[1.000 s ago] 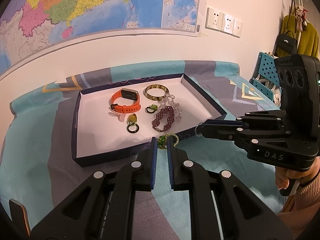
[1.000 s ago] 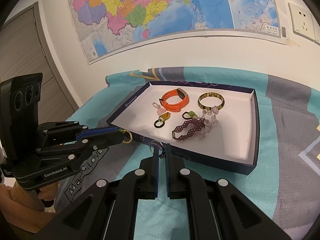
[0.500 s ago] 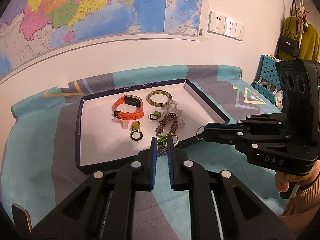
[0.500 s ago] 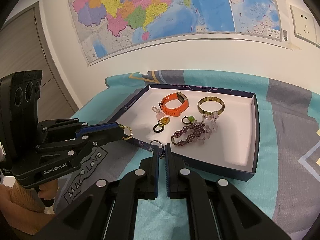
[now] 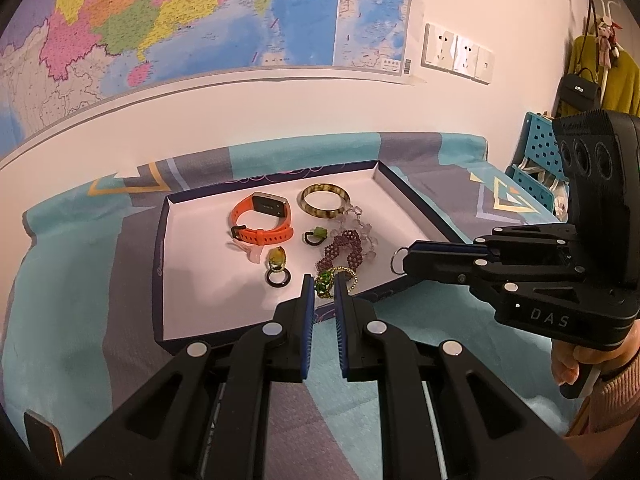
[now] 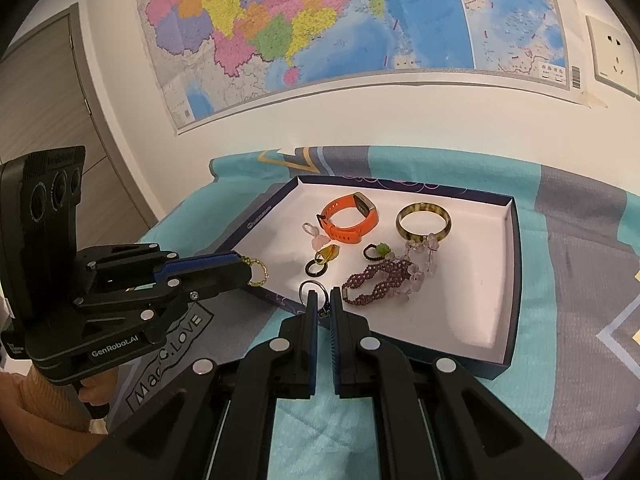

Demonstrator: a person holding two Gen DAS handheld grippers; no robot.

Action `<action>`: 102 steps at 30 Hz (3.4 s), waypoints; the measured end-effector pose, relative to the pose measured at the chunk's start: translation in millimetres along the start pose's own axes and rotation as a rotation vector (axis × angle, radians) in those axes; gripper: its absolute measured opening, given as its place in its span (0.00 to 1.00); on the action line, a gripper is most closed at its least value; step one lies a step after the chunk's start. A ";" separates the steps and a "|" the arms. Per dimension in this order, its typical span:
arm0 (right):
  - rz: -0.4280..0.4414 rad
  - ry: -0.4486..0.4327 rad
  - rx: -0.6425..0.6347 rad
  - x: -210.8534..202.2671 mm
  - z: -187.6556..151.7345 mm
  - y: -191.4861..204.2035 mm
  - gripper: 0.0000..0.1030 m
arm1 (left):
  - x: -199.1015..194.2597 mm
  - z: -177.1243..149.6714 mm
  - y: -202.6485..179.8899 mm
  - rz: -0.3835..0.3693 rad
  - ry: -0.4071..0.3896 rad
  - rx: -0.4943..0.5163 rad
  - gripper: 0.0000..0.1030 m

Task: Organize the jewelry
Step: 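Carry the green-gold ring with the left tool while the right tool carries the silver ring toward the box, then lower the green-gold ring into the box with the left tool while the right tool lowers the silver ring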

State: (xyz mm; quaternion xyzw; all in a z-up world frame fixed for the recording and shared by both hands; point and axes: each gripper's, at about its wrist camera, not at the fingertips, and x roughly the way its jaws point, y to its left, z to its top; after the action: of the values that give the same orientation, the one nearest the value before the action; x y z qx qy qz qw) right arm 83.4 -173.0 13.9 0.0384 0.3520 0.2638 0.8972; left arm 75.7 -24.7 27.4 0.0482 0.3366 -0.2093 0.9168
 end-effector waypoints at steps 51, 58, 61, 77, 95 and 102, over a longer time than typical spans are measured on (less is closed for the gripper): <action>-0.002 0.027 0.005 27.4 19.3 -10.4 0.04 | 30.9 14.0 6.6 0.010 0.031 -0.008 0.10; -0.009 0.031 0.008 31.0 20.9 -13.7 0.04 | 36.0 15.6 7.8 0.018 0.037 -0.010 0.10; -0.011 0.035 0.010 33.9 22.2 -15.6 0.04 | 39.2 16.0 9.7 0.020 0.042 -0.013 0.10; -0.018 0.054 0.030 45.3 24.4 -23.2 0.04 | 52.0 18.9 11.7 0.030 0.061 -0.018 0.10; -0.027 0.078 0.042 56.8 24.0 -28.3 0.04 | 68.3 18.3 15.9 0.046 0.088 -0.032 0.10; -0.027 0.091 0.050 62.0 23.4 -30.2 0.04 | 73.6 17.4 17.8 0.049 0.100 -0.038 0.10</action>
State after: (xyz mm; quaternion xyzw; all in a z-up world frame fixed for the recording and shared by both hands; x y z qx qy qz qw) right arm 150.1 -165.1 -14.2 0.0439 0.3995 0.2445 0.8824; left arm 144.0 -38.3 -7.1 0.0493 0.3845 -0.1776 0.9045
